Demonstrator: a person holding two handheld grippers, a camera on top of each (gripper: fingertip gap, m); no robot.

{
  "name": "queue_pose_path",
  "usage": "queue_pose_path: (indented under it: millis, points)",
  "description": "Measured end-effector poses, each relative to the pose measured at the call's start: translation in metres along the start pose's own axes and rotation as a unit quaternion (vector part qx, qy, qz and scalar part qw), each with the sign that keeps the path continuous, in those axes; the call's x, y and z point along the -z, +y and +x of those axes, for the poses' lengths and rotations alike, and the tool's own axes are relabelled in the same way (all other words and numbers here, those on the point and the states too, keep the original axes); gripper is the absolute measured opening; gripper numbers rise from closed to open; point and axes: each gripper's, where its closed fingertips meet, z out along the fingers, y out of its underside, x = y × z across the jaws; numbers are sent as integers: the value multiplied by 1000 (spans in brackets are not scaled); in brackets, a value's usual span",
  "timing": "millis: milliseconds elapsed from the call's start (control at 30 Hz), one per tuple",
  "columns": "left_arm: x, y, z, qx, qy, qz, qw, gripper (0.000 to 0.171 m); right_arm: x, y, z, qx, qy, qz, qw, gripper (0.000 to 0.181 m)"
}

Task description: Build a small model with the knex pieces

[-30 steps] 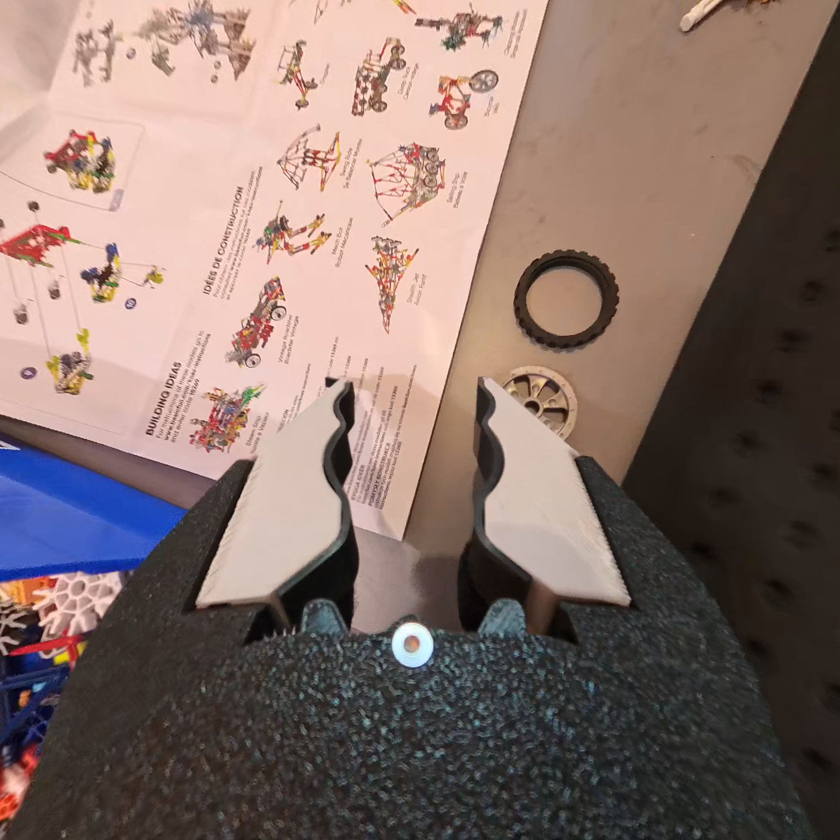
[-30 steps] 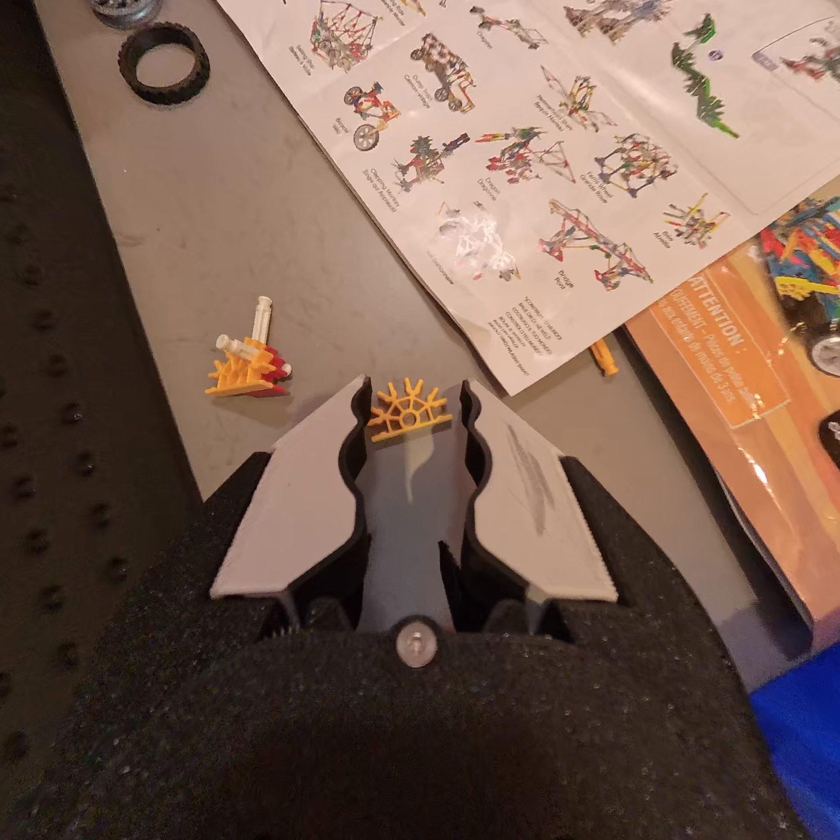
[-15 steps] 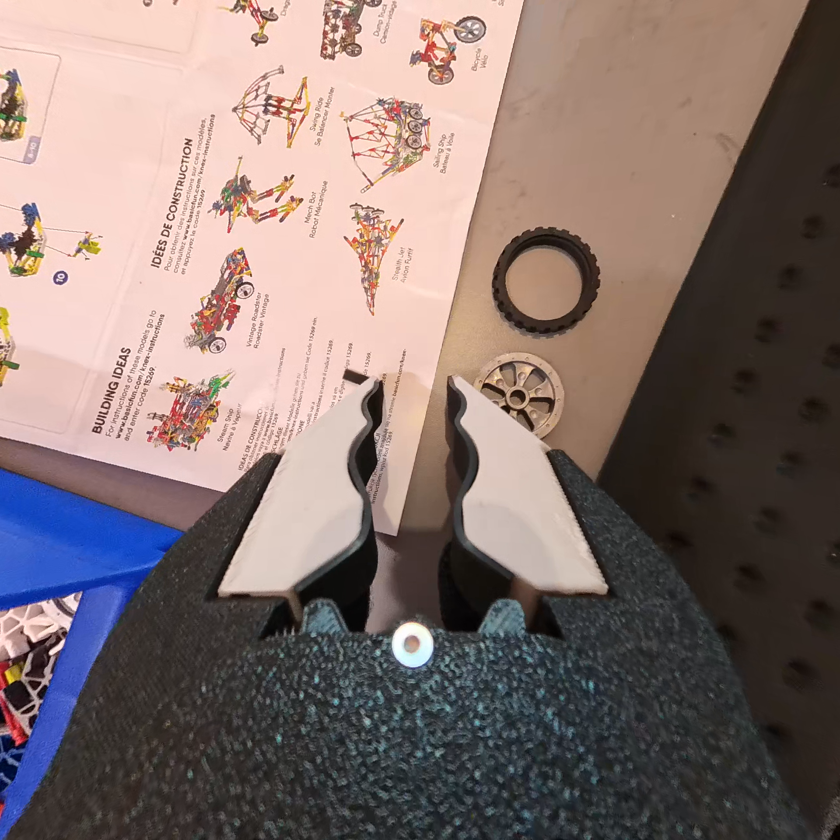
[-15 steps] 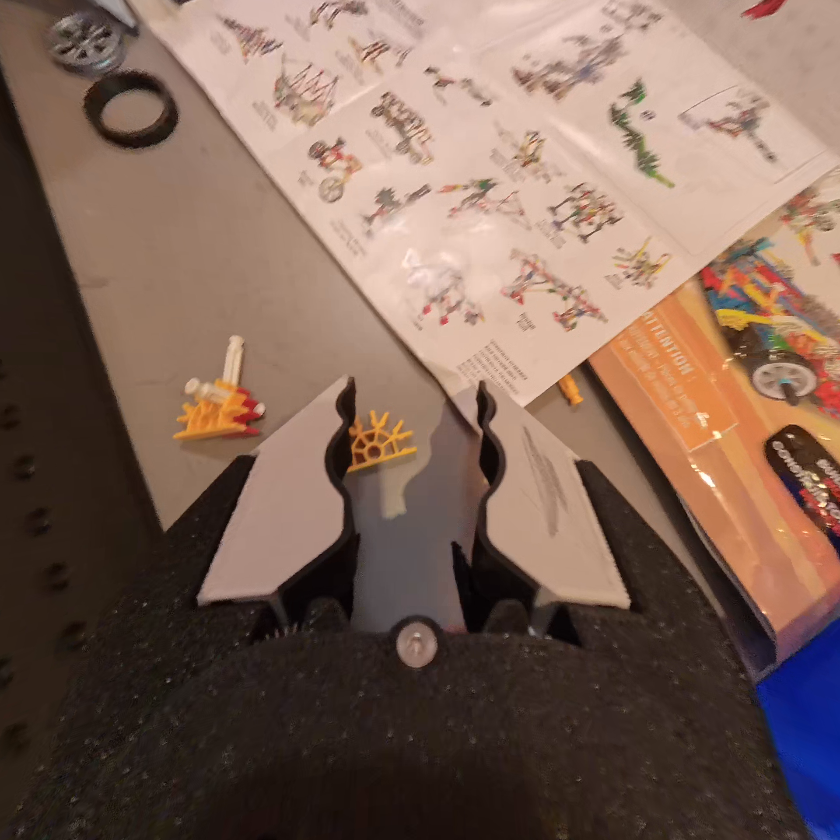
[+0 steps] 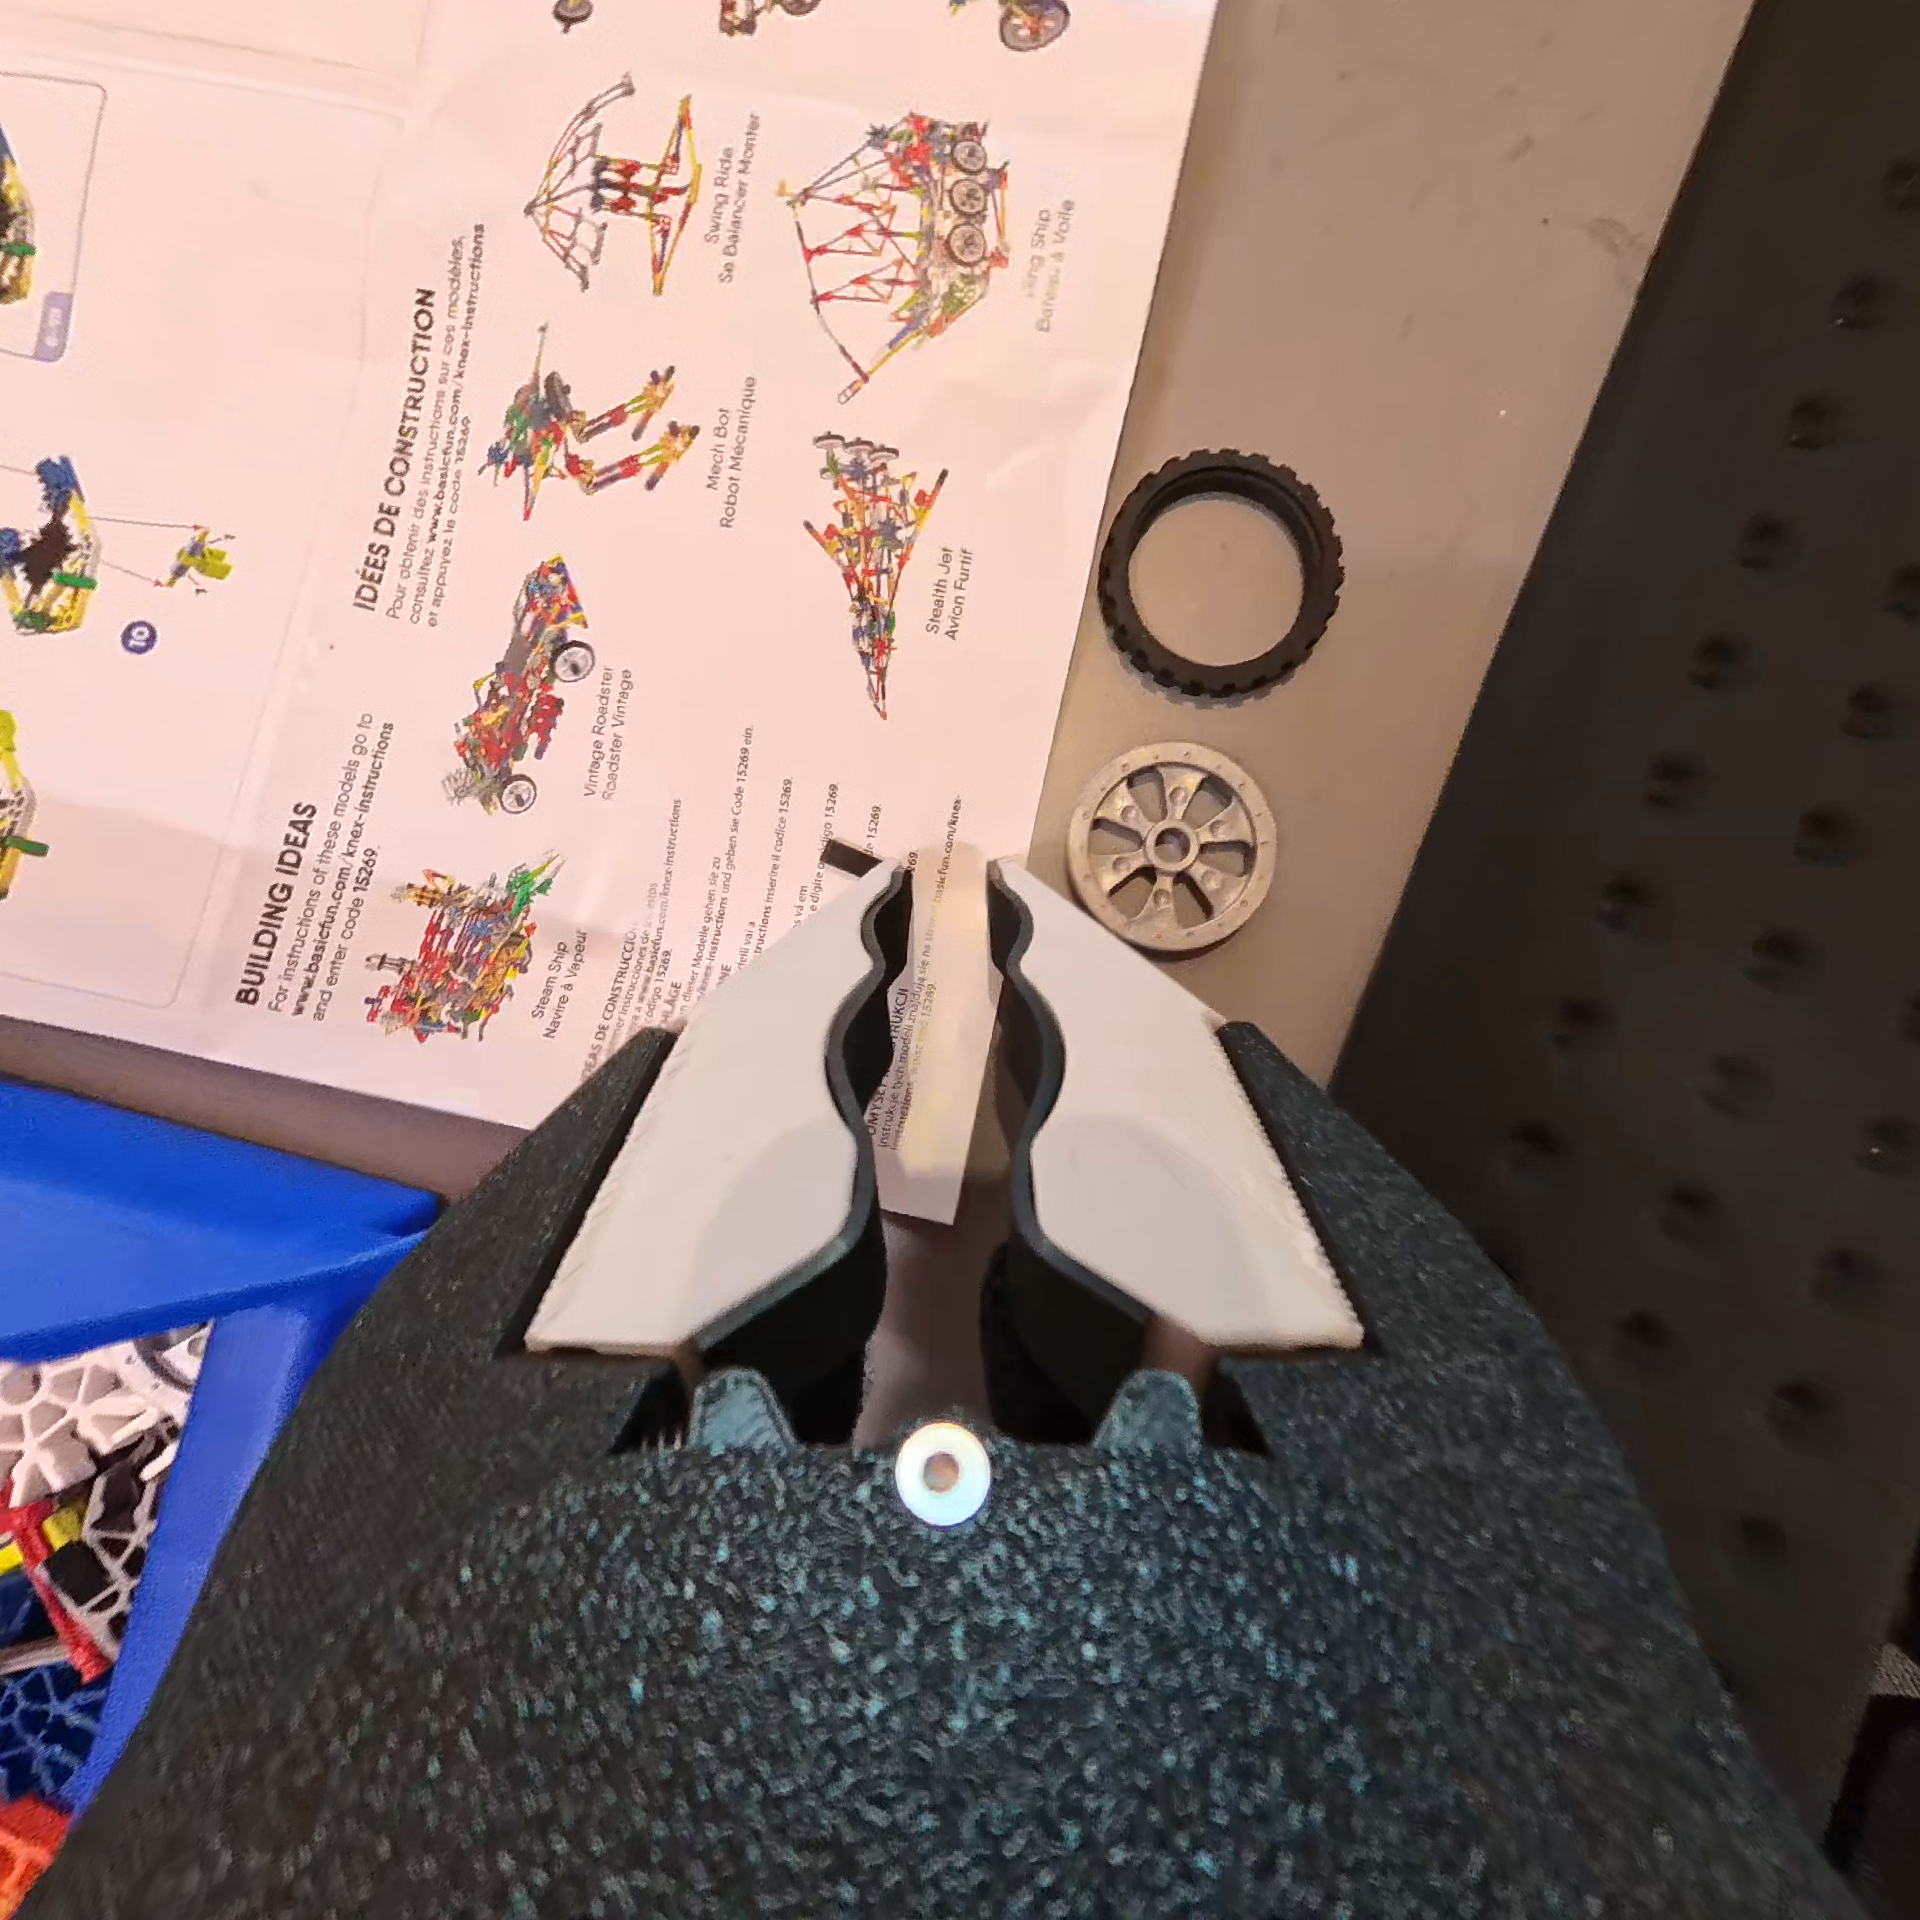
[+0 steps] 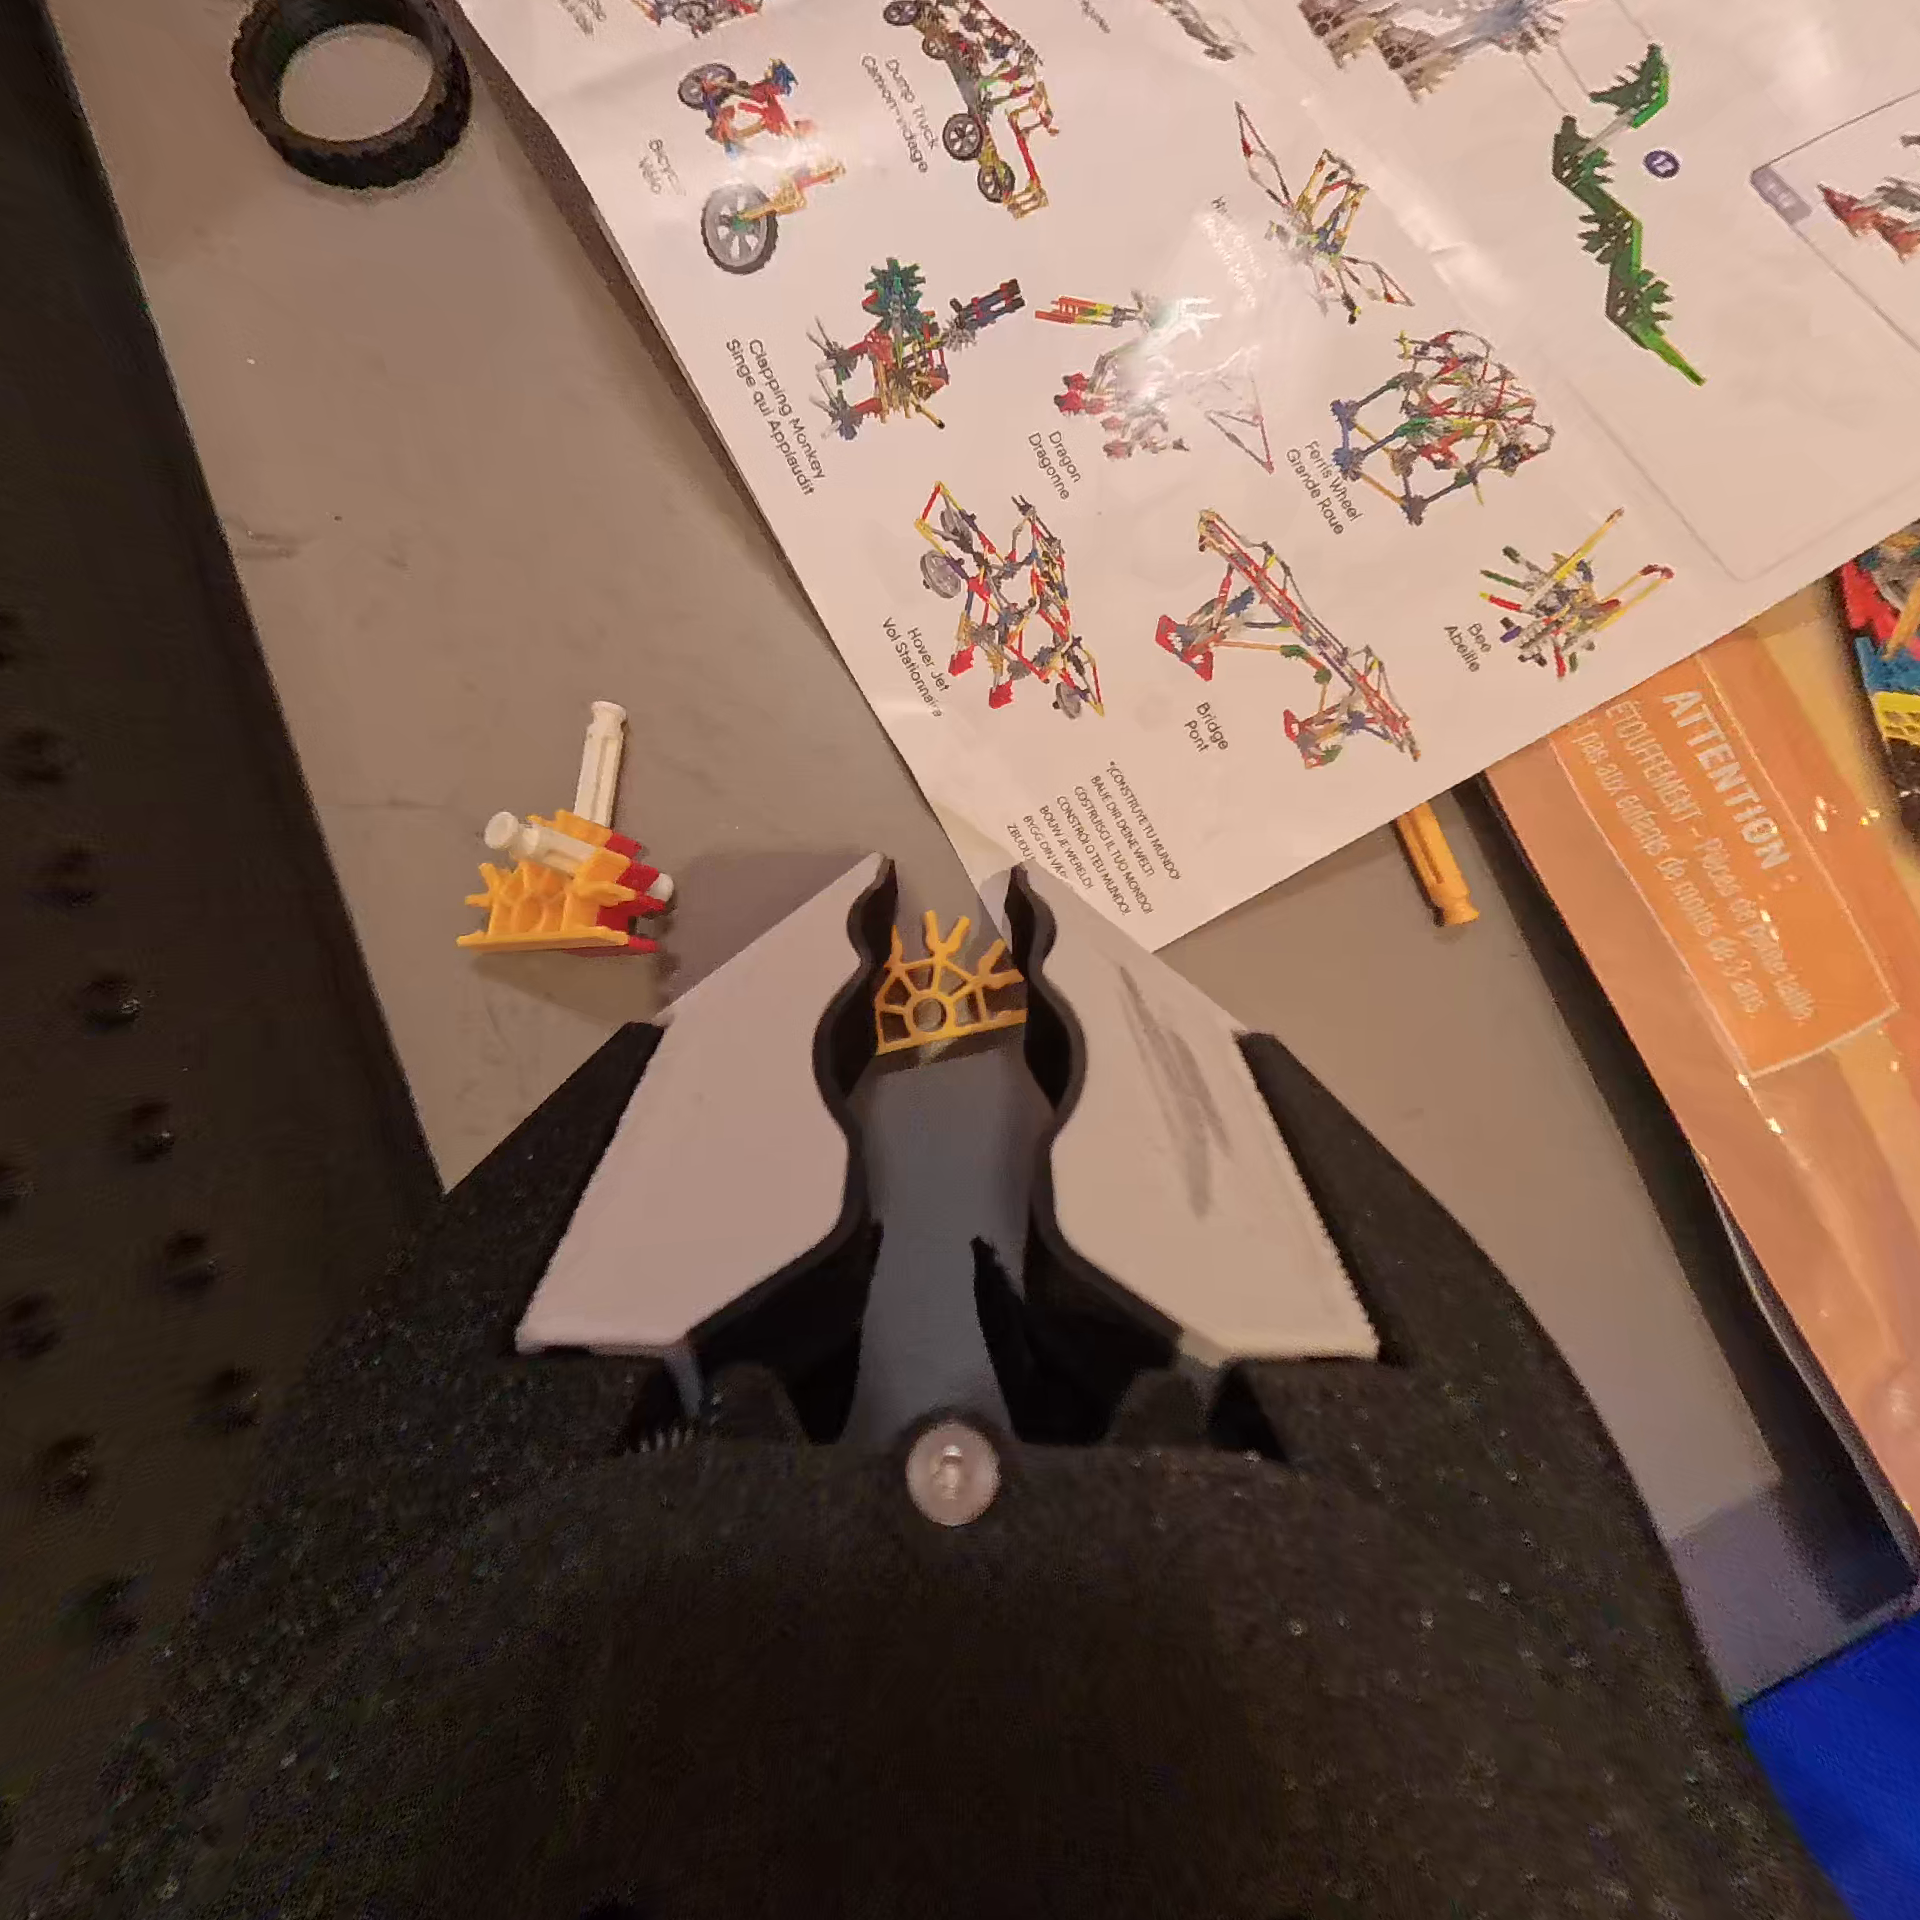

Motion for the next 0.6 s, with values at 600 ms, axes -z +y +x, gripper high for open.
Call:
queue_pose_path:
  millis: [600]
  points:
    - [30,-12,-26,9,-48,46,998,33,23,-6,-9,19,-14,1,1000,40]
